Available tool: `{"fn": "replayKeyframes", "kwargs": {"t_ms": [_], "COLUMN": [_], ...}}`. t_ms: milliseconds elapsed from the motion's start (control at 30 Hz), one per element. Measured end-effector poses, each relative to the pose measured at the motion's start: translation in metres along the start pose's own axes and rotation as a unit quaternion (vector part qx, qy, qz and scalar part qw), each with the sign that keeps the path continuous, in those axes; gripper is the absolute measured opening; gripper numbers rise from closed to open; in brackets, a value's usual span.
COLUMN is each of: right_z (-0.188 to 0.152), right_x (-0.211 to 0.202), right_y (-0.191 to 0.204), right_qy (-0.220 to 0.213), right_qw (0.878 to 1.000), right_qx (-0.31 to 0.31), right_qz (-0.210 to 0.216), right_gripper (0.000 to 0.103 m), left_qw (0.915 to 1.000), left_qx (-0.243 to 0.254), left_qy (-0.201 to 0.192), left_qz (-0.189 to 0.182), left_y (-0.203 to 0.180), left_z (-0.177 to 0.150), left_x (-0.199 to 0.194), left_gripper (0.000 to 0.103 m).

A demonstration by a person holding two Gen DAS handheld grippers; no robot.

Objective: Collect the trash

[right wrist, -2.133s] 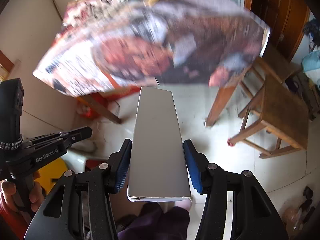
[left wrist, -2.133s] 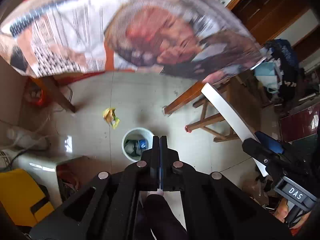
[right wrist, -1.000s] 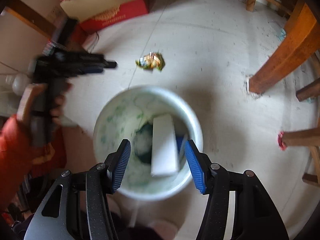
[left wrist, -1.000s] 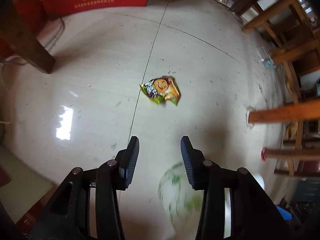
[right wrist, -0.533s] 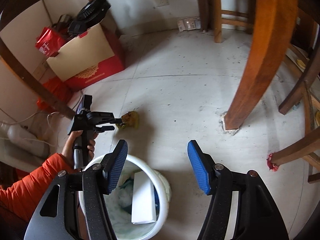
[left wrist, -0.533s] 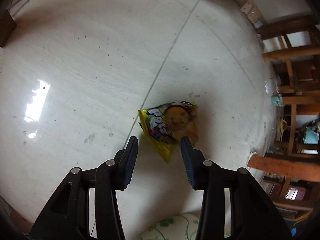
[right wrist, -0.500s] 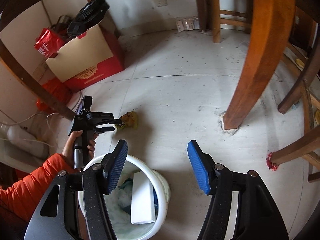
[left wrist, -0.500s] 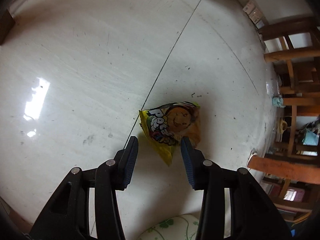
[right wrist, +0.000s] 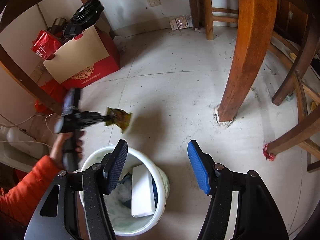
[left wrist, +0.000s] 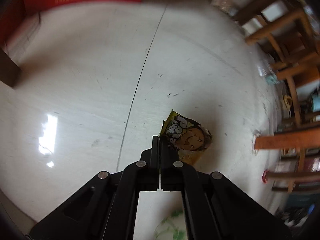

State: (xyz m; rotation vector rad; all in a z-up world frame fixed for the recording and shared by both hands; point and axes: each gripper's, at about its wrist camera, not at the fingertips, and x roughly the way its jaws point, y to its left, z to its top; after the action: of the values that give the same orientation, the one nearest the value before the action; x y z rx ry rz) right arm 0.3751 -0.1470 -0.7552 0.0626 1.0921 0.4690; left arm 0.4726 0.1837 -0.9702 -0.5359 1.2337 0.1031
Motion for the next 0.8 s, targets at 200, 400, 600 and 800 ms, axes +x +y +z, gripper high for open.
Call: {"fn": "replayKeyframes", "kwargs": {"t_ms": [200, 400, 600, 800], "right_z": [-0.007, -0.013, -0.013, -0.002], "right_x": [-0.019, -0.042, -0.067, -0.104], "right_y": [0.011, 0.021, 0.023, 0.028], "right_qy": [0.022, 0.054, 0.071, 0.085], "right_qw": [1.0, 0.998, 0.997, 0.995], "right_qx": [0.016, 0.027, 0.032, 0.043], "right_qz": [0.001, 0.01, 0.009, 0.007], "right_gripper": [0.059, 0.059, 0.059, 0.059], "left_qw": [0.9959, 0.9916, 0.9848, 0.9751], "left_qx": [0.072, 0.122, 0.17, 0.198], "left_qy": [-0.052, -0.032, 0.03, 0.083], "left_qz": [0.019, 0.028, 0.024, 0.054], "left_y": [-0.026, -0.064, -0.107, -0.14], "left_z": [-0.045, -0.094, -0.132, -0.149], "left_x": [-0.104, -0.166, -0.171, -0.178], "left_gripper": [0.0, 0.0, 0.0, 0.025]}}
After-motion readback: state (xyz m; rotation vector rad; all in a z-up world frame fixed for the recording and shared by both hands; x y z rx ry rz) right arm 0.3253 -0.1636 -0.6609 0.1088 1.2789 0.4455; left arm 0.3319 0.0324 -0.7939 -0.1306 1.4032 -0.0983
